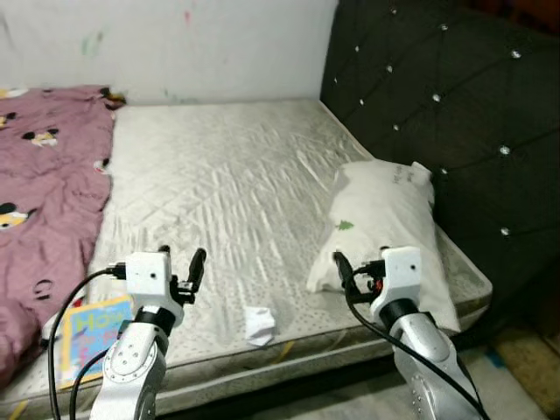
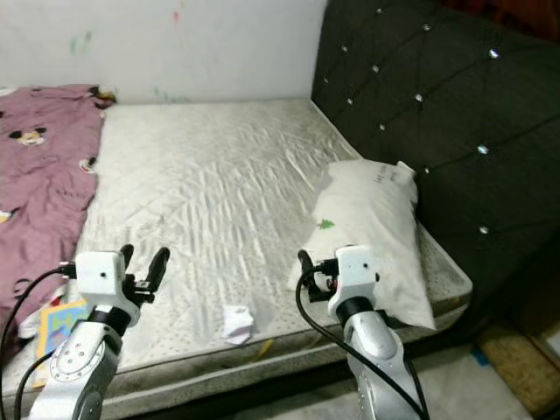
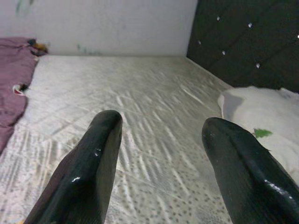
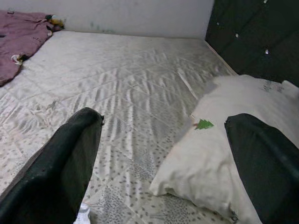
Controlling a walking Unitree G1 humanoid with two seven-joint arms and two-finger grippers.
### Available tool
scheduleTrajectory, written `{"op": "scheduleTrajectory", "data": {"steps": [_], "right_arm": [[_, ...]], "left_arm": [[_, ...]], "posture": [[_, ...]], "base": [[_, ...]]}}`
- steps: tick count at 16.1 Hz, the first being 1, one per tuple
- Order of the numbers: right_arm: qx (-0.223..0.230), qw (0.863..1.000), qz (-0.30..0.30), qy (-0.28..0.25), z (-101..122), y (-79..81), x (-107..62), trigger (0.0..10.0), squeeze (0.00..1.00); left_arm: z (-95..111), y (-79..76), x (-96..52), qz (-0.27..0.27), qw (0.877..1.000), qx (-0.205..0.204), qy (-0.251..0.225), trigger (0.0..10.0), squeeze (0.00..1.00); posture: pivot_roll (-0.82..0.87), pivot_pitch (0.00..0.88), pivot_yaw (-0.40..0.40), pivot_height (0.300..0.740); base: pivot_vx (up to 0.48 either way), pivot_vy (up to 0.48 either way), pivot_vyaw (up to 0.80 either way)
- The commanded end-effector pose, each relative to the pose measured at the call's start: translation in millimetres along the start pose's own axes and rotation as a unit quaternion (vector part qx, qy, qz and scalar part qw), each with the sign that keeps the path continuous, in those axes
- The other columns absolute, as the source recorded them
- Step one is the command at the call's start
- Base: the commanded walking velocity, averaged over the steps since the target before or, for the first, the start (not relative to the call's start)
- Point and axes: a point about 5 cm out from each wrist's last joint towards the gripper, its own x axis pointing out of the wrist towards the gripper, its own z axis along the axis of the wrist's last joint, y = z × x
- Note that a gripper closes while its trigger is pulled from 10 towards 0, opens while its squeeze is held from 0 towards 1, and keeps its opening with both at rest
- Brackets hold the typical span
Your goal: Clean up the room
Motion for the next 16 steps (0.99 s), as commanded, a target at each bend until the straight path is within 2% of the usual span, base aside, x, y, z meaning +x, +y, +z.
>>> {"op": "scheduleTrajectory", "data": {"steps": [1,3,16], "right_arm": [[-0.008,1.000,-0.008,0.001,0.3,-5.9,0.1,10.0,0.00],[-0.008,1.000,-0.008,0.002,0.0,-5.4,0.7,10.0,0.00],[-0.005,1.000,-0.004,0.002,-0.7,-6.0,2.0,10.0,0.00]], "left_arm": [[2.0,-7.4,1.2,-0.017,1.000,-0.002,-0.003,10.0,0.00],[2.6,-8.2,1.0,-0.036,0.999,-0.013,-0.002,10.0,0.00],[2.9,-10.2,-1.5,-0.049,0.999,-0.018,-0.001,10.0,0.00]], "posture": [[-0.03,0.035,-0.049,0.740],[-0.03,0.037,-0.048,0.740],[-0.03,0.038,-0.053,0.740]], "base": [[0.000,0.000,0.45],[0.000,0.000,0.79],[0.000,0.000,0.00]]}}
